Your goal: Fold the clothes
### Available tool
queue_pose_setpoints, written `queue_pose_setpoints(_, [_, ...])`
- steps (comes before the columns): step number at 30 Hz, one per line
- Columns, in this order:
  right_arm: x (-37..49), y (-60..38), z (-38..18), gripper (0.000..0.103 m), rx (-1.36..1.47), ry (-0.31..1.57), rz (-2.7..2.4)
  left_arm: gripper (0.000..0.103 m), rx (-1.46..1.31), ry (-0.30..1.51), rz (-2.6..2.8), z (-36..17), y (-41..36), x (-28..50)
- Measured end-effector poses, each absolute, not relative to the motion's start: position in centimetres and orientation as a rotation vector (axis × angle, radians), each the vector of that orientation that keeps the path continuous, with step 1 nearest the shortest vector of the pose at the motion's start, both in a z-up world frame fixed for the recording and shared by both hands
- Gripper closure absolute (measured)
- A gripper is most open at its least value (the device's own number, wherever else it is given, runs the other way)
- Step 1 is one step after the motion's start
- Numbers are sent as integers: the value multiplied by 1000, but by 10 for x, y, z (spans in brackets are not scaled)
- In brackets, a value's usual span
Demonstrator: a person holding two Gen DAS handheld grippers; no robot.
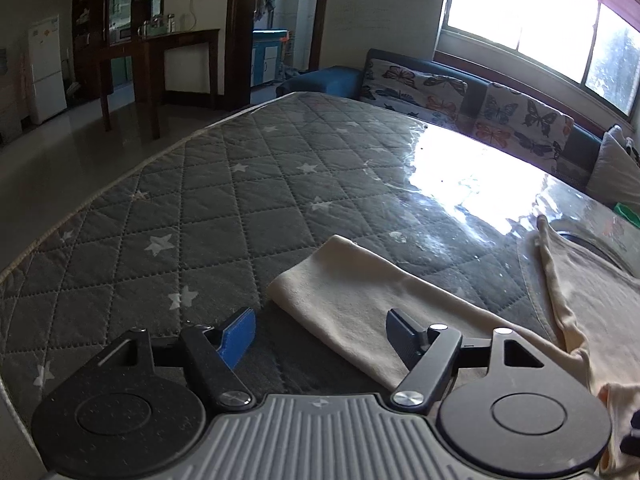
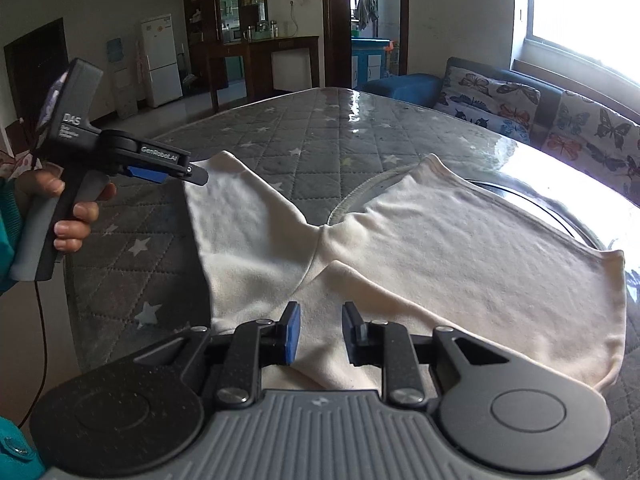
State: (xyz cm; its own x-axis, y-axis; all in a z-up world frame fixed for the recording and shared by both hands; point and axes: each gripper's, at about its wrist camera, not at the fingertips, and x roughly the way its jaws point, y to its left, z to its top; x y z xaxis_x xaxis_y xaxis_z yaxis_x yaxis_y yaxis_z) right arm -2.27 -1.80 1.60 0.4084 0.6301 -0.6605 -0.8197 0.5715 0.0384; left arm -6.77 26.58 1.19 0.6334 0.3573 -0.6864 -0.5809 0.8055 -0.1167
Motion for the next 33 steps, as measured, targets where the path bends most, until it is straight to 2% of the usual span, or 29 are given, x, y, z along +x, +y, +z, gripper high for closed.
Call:
queue_pose_setpoints(4, [-26, -23, 21, 80, -309, 666, 929, 43, -370, 694, 579, 10, 273, -63])
queue_pose_setpoints(7, [-28, -29, 26, 80, -298, 655, 918, 55, -374, 686, 604, 9, 275, -60])
queue_pose_setpoints(9, [-28, -31, 27, 79, -291, 653, 912, 73, -363, 683, 619, 9, 275, -60])
queue_pose_setpoints(12, [-28, -38, 29, 78, -282, 649, 895, 90, -387, 673, 605, 10, 278, -61])
queue_pose_setpoints(18, [-26, -56, 32, 77, -254, 648, 855, 93, -421, 583, 513, 29, 263, -70])
queue_pose_setpoints(25, [-18, -80, 40, 77, -179, 650, 812, 94, -383, 491, 256, 71, 204, -75])
queue_pose_setpoints(33, [-9, -115, 47, 77, -81, 655, 749, 94, -377, 510, -68, 82, 127, -61])
